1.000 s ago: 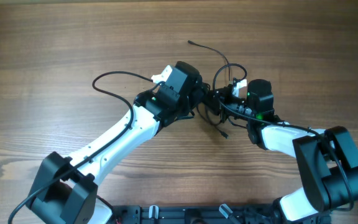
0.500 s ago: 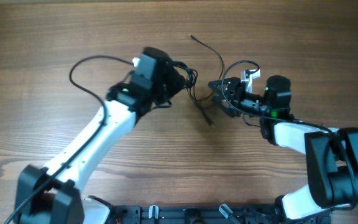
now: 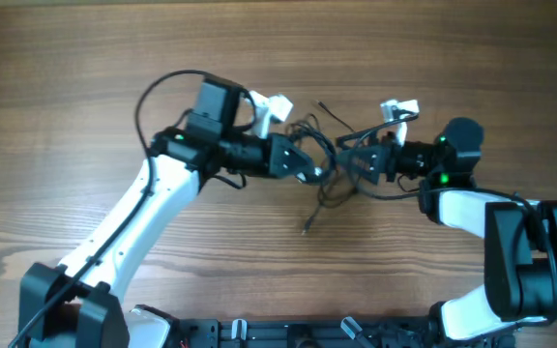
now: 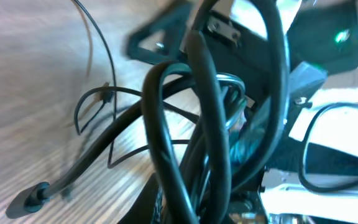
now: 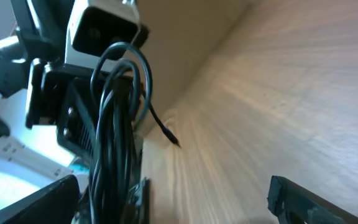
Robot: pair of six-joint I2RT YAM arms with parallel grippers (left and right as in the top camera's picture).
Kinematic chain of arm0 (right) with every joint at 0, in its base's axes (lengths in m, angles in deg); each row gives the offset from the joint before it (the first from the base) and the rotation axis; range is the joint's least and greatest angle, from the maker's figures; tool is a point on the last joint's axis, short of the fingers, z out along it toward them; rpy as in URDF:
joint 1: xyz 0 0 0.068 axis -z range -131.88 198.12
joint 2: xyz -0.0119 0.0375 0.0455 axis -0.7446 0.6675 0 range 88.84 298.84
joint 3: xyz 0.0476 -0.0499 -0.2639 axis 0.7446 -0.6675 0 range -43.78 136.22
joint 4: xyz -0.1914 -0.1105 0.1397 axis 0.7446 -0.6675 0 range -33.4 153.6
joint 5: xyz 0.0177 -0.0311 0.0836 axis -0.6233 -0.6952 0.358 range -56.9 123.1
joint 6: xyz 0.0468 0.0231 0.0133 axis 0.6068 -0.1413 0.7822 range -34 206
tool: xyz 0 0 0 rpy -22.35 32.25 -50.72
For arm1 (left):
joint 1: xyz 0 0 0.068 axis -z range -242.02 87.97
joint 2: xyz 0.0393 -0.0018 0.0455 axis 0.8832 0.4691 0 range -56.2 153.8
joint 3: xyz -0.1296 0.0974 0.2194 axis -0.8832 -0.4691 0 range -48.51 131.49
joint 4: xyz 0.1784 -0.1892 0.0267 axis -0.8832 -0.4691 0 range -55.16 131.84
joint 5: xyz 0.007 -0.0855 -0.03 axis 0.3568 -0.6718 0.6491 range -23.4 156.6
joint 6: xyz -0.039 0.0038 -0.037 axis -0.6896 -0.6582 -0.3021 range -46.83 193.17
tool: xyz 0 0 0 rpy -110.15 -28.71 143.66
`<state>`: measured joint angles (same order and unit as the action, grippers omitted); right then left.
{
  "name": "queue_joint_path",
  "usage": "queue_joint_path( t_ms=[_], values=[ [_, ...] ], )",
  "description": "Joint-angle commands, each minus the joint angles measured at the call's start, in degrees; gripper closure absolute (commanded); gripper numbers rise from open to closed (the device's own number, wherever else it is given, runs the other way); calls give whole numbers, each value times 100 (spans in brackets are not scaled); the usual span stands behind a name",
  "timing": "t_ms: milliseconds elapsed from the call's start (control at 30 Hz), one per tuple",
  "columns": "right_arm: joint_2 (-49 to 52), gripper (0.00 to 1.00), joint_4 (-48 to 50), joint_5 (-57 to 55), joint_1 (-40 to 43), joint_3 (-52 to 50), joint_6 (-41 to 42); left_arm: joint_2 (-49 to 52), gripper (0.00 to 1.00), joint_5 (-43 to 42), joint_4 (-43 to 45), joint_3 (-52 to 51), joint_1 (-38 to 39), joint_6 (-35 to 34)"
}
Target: Untangle cables
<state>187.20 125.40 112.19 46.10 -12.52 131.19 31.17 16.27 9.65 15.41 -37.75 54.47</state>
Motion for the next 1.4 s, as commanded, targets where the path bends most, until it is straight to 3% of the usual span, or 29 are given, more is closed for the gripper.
queue_joint_path(
  t_ms=[0, 67, 133, 167, 200, 233, 267, 367, 433, 567, 733, 833, 967, 1167, 1367],
  values=[
    [52, 12, 26, 179, -179, 17, 66, 197, 96, 9, -26, 59, 354, 201],
    [52, 28, 26, 181, -177, 17, 203, 199, 96, 155, -105, 59, 474, 203],
    [52, 64, 26, 186, -177, 17, 352, 199, 96, 291, -177, 59, 514, 201],
    [52, 92, 26, 201, -177, 17, 479, 199, 94, 391, -177, 59, 514, 199],
    [52, 96, 26, 199, -177, 17, 529, 199, 86, 468, -170, 59, 509, 199],
    [52, 96, 26, 181, -177, 17, 619, 199, 81, 605, -170, 59, 503, 195],
    [52, 96, 26, 133, -177, 17, 715, 199, 69, 730, -170, 59, 503, 155],
    [52, 96, 4, -402, -177, 17, 1255, 199, 20, 960, -168, 59, 501, 125],
    [52, 96, -70, -957, -177, 17, 1753, 199, 0, 1014, -144, 59, 501, -103],
    [52, 96, -728, -2203, -177, 17, 2970, 199, 0, 2127, -111, 59, 363, -1547],
    [52, 96, -1213, -2677, -177, 17, 3735, 199, 0, 3407, -120, 59, 256, -4701],
    [52, 96, -1213, -2695, -179, 17, 4216, 201, 0, 3652, -59, 59, 378, -5429],
    [52, 96, -1215, -2697, -179, 17, 4221, 243, 0, 3674, 402, 59, 761, -5952],
    [52, 96, -1217, -2726, -179, 17, 4015, 505, 0, 3810, 636, 59, 1207, -7875],
    [52, 96, -1989, -3309, -179, 17, 3877, 498, 2, 4192, 647, 59, 1163, -7903]
  ],
)
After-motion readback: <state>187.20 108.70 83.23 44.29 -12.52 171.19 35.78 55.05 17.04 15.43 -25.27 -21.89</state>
